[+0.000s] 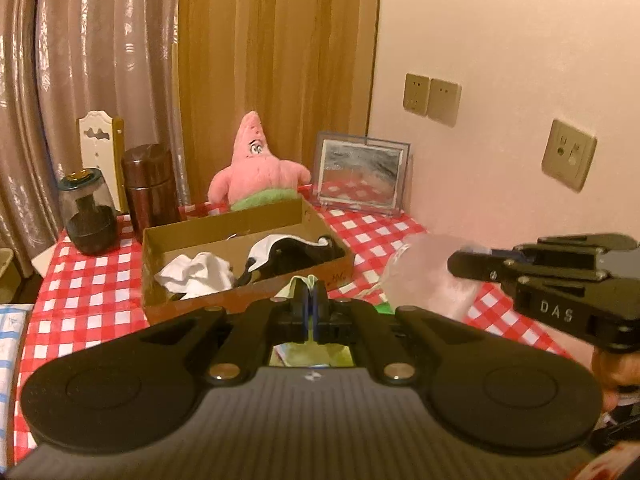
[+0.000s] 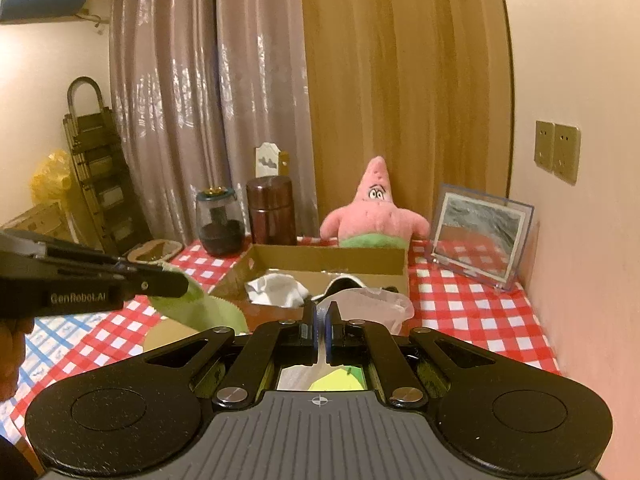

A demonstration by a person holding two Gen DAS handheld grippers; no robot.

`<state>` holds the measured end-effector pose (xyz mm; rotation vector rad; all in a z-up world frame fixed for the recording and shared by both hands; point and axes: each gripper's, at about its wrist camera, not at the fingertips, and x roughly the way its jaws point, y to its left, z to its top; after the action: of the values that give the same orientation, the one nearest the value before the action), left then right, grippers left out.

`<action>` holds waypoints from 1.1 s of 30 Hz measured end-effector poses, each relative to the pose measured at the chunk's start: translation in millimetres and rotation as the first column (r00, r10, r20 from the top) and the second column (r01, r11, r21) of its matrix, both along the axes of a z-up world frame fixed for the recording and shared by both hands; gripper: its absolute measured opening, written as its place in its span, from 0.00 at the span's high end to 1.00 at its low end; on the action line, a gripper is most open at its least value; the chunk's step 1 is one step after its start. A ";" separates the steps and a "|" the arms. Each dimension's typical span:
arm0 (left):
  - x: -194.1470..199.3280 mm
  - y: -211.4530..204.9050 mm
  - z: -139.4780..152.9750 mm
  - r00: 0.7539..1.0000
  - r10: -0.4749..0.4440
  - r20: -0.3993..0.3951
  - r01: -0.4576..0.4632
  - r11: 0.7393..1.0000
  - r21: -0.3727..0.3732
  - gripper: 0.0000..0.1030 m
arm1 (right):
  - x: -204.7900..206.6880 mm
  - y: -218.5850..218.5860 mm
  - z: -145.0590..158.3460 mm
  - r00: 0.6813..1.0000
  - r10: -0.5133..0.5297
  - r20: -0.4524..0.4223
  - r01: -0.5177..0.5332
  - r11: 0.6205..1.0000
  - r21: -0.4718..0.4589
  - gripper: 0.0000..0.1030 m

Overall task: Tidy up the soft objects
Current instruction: 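Carry the green cloth and clear plastic bag over the cardboard tray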

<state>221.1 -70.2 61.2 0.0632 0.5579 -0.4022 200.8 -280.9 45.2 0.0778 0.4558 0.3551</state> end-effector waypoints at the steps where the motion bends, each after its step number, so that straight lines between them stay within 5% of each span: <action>1: 1.5 0.6 3.0 1.000 -0.003 0.001 0.003 1.000 0.003 0.99 | 0.2 -0.4 2.2 1.000 0.002 0.002 -0.002 1.000 0.000 0.97; 16: 58.5 13.6 41.8 0.999 -0.046 0.009 0.046 0.999 0.005 0.99 | 41.1 -16.6 32.1 0.998 0.066 0.012 -0.066 0.997 0.040 0.97; 33: 174.3 36.3 22.0 0.999 -0.009 -0.036 0.010 1.000 0.026 0.99 | 137.9 7.2 36.9 0.984 0.172 0.036 -0.171 0.984 -0.044 0.97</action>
<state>395.5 -33.9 83.2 0.0836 0.5980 -0.4058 338.7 -273.7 82.2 -0.0085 0.4315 0.5155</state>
